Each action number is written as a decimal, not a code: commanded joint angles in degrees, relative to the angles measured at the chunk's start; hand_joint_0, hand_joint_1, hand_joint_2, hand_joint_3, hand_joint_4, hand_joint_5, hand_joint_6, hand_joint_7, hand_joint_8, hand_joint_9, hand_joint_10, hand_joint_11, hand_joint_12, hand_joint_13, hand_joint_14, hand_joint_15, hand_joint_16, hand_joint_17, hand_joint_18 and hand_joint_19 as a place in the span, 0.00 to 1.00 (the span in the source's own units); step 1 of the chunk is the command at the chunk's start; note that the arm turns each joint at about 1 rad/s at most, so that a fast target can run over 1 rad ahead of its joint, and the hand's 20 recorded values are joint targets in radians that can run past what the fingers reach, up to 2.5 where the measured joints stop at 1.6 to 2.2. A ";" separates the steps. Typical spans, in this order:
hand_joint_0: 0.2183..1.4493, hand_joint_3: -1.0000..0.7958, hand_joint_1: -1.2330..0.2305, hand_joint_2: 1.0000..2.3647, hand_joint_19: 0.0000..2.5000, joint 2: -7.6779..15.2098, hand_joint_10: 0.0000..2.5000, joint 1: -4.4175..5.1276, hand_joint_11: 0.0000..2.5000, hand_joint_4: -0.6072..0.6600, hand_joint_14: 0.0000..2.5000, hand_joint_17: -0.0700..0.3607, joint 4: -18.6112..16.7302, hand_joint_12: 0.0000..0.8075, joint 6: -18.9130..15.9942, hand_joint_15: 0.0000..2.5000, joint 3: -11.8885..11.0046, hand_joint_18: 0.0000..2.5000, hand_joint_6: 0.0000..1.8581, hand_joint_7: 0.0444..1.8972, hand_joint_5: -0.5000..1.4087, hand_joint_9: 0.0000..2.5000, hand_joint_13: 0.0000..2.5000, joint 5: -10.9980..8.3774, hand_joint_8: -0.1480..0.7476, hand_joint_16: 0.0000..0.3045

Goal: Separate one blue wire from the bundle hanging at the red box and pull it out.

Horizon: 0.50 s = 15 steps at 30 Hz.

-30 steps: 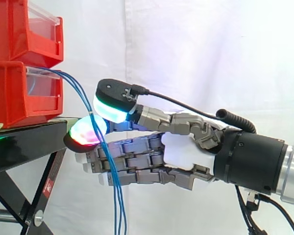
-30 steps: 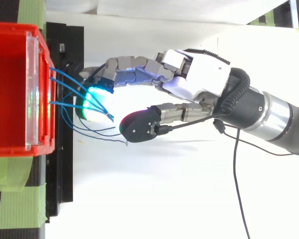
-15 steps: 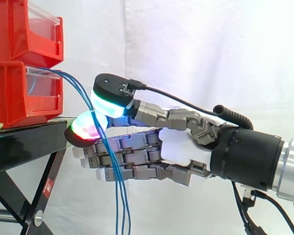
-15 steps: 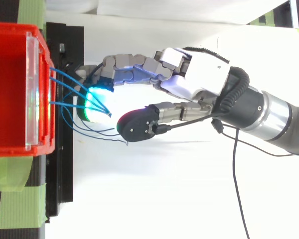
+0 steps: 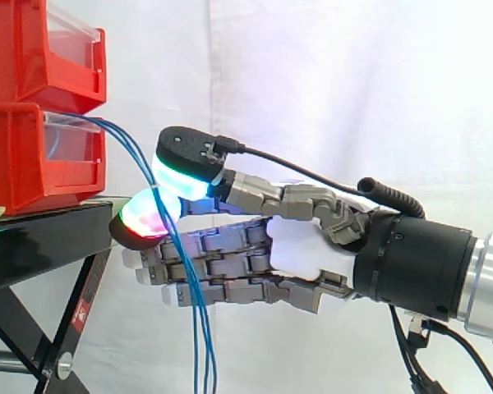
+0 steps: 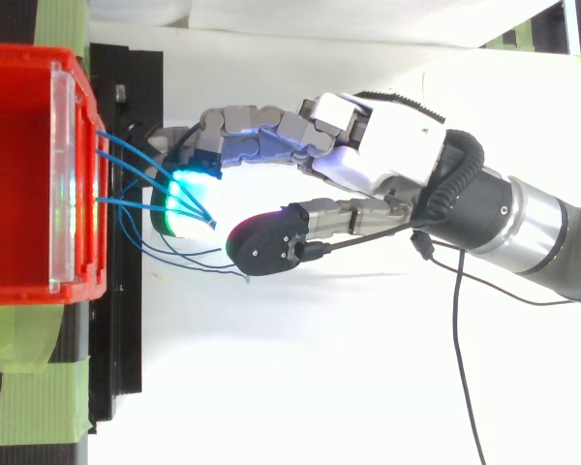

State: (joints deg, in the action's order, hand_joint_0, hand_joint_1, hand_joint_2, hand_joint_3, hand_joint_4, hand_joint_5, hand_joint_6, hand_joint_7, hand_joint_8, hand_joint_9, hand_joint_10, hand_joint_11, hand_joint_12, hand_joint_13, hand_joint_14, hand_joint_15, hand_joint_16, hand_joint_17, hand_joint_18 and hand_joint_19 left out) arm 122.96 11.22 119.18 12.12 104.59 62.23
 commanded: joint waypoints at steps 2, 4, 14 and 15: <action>0.33 0.36 0.42 0.01 0.13 0.00 0.00 -0.32 0.12 0.69 0.00 0.43 0.00 0.45 -0.25 0.07 0.00 0.08 0.34 0.63 0.18 0.20 0.11 0.00 0.51 0.17; 0.34 0.37 0.42 0.01 0.13 0.00 0.00 -0.41 0.12 0.68 0.00 0.43 0.00 0.45 -0.25 0.07 0.00 0.08 0.36 0.61 0.17 0.19 0.11 0.08 0.51 0.17; 0.34 0.41 0.40 0.01 0.13 0.00 0.00 -0.58 0.12 0.65 0.00 0.43 0.00 0.45 -0.60 0.07 0.00 0.09 0.40 0.58 0.16 0.19 0.11 0.00 0.50 0.17; 0.34 0.42 0.40 0.02 0.13 0.00 0.00 -0.58 0.12 0.65 0.00 0.43 0.00 0.45 -0.60 0.07 0.00 0.09 0.40 0.58 0.16 0.19 0.11 0.00 0.50 0.17</action>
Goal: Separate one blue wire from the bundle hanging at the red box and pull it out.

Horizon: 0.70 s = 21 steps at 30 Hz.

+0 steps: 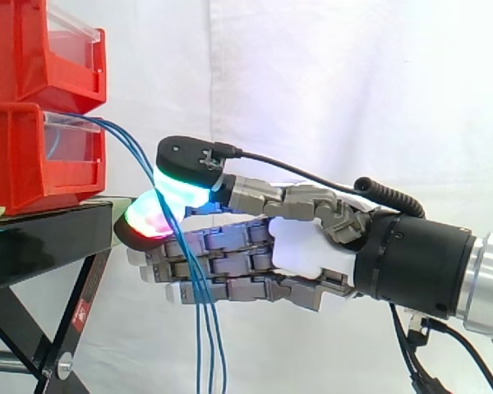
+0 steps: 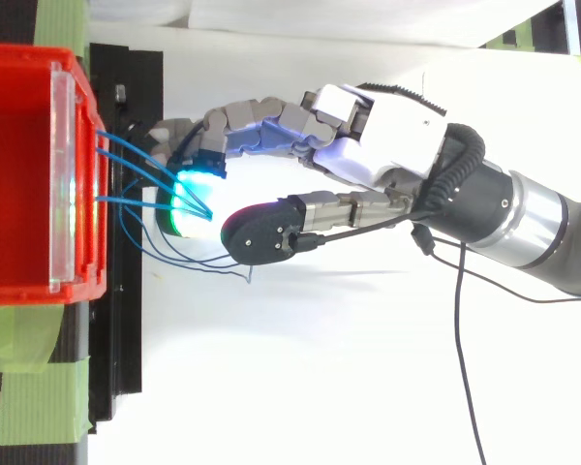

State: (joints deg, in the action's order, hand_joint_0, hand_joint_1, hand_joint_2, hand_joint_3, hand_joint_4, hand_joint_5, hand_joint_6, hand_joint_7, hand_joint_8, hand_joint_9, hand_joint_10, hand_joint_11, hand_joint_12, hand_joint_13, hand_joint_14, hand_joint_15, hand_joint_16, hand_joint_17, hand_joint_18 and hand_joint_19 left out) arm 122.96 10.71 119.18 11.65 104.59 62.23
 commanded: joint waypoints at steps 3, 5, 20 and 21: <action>0.35 0.44 0.38 0.02 0.13 0.00 0.00 -0.17 0.13 0.65 0.00 0.43 -0.09 0.45 0.04 0.07 -0.01 0.09 0.42 0.55 0.16 0.19 0.11 0.08 0.50 0.17; 0.35 0.45 0.38 0.02 0.13 0.00 0.00 -0.17 0.13 0.66 0.00 0.43 -0.09 0.45 0.04 0.07 -0.01 0.09 0.43 0.55 0.15 0.19 0.11 -0.01 0.50 0.17; 0.34 0.49 0.37 0.02 0.13 0.00 0.00 -0.17 0.13 0.64 0.00 0.43 0.00 0.45 -0.13 0.07 -0.01 0.09 0.44 0.54 0.15 0.20 0.12 -0.01 0.51 0.17; 0.34 0.49 0.37 0.02 0.13 0.00 0.00 -0.17 0.13 0.64 0.00 0.43 0.00 0.45 -0.13 0.07 -0.01 0.09 0.44 0.54 0.15 0.20 0.12 -0.01 0.51 0.17</action>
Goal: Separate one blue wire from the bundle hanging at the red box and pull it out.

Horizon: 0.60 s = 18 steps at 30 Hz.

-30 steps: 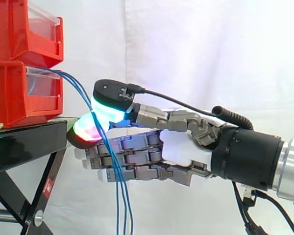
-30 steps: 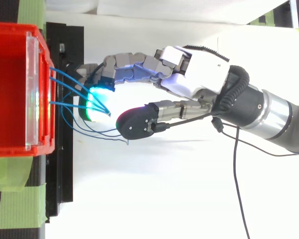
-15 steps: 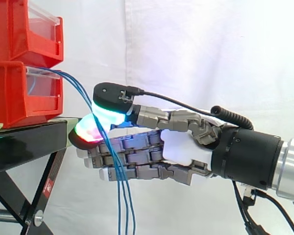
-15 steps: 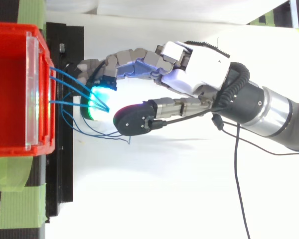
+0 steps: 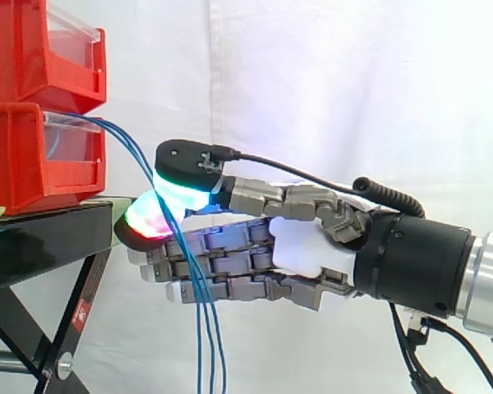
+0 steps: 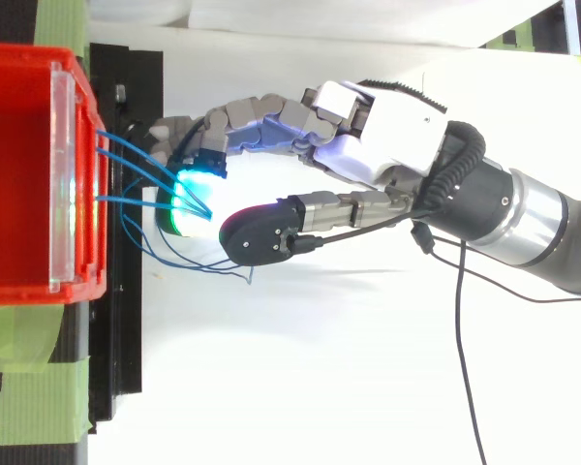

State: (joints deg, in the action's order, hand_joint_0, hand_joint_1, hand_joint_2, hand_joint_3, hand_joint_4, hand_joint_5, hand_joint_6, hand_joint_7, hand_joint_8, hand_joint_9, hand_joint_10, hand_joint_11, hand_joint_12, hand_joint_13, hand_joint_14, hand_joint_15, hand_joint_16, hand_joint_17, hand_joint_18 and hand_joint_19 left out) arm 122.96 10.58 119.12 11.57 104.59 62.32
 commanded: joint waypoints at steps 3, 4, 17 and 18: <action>0.34 0.49 0.37 0.02 0.13 0.00 0.00 -0.03 0.13 0.64 0.00 0.43 -0.21 0.45 0.21 0.08 0.00 0.09 0.44 0.54 0.15 0.20 0.11 0.08 0.51 0.17; 0.34 0.49 0.37 0.02 0.13 0.00 0.00 -0.03 0.13 0.63 0.00 0.43 -0.29 0.45 0.21 0.07 0.00 0.09 0.44 0.54 0.15 0.20 0.12 0.08 0.51 0.17; 0.34 0.52 0.34 0.02 0.14 0.00 0.00 0.06 0.14 0.60 0.00 0.42 -0.56 0.46 0.30 0.09 0.00 0.11 0.43 0.56 0.16 0.23 0.14 0.08 0.52 0.16; 0.34 0.52 0.34 0.02 0.14 0.00 0.00 0.14 0.14 0.60 0.00 0.42 -0.65 0.46 0.21 0.09 0.00 0.12 0.43 0.56 0.16 0.23 0.15 0.08 0.52 0.16</action>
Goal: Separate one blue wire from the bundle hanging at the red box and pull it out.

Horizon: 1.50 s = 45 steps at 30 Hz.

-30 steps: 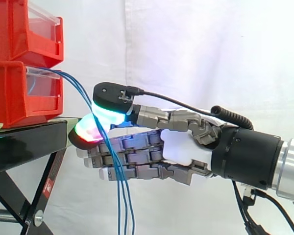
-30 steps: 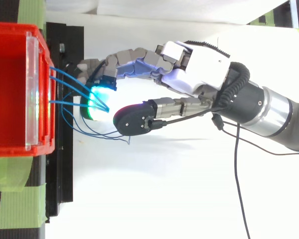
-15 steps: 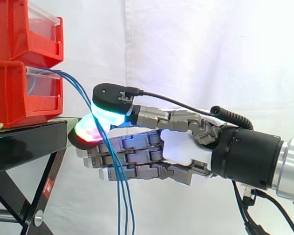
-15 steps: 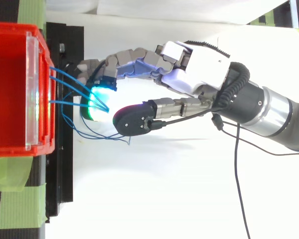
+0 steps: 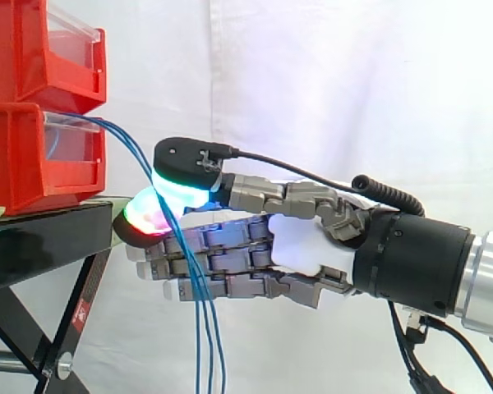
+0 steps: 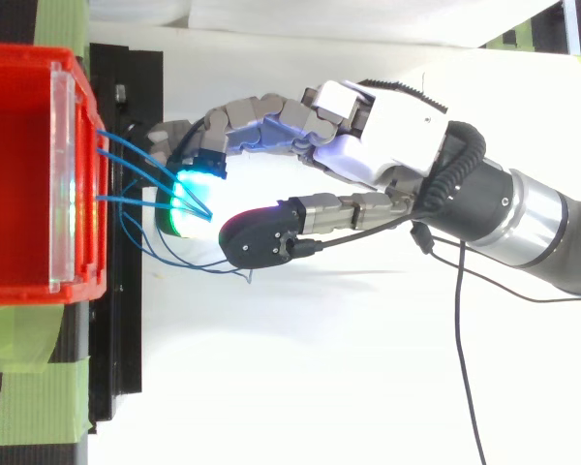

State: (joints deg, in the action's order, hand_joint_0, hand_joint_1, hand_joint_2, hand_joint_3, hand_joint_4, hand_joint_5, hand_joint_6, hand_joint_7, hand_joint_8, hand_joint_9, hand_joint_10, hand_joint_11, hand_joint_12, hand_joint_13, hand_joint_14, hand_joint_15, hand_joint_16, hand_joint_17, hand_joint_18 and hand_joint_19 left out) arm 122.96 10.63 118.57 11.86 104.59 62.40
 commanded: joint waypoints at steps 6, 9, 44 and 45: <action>0.34 0.53 0.34 0.02 0.15 0.00 0.00 0.18 0.16 0.60 0.00 0.42 -0.45 0.46 -0.35 0.10 0.00 0.13 0.43 0.56 0.17 0.25 0.16 0.18 0.53 0.16; 0.33 0.53 0.34 0.02 0.15 0.00 0.00 0.09 0.17 0.60 0.00 0.42 -0.36 0.47 -0.35 0.11 0.00 0.13 0.43 0.57 0.17 0.26 0.18 0.27 0.53 0.16; 0.34 0.54 0.34 0.02 0.16 -2.02 0.00 -0.09 0.19 0.59 0.01 0.42 0.26 0.49 -1.84 0.15 0.00 0.16 0.43 0.58 0.17 0.30 0.26 5.71 0.53 0.16; 0.34 0.54 0.34 0.02 0.16 -2.02 0.00 -0.17 0.19 0.59 0.01 0.42 0.96 0.49 -4.04 0.15 0.00 0.16 0.43 0.58 0.17 0.30 0.26 5.71 0.53 0.16</action>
State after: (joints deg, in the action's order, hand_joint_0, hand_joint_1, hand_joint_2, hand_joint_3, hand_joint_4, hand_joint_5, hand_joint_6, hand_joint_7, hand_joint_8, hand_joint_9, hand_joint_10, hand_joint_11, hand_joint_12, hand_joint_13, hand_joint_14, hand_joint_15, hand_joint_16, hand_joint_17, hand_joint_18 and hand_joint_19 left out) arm 121.21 10.53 118.79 10.21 104.59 67.87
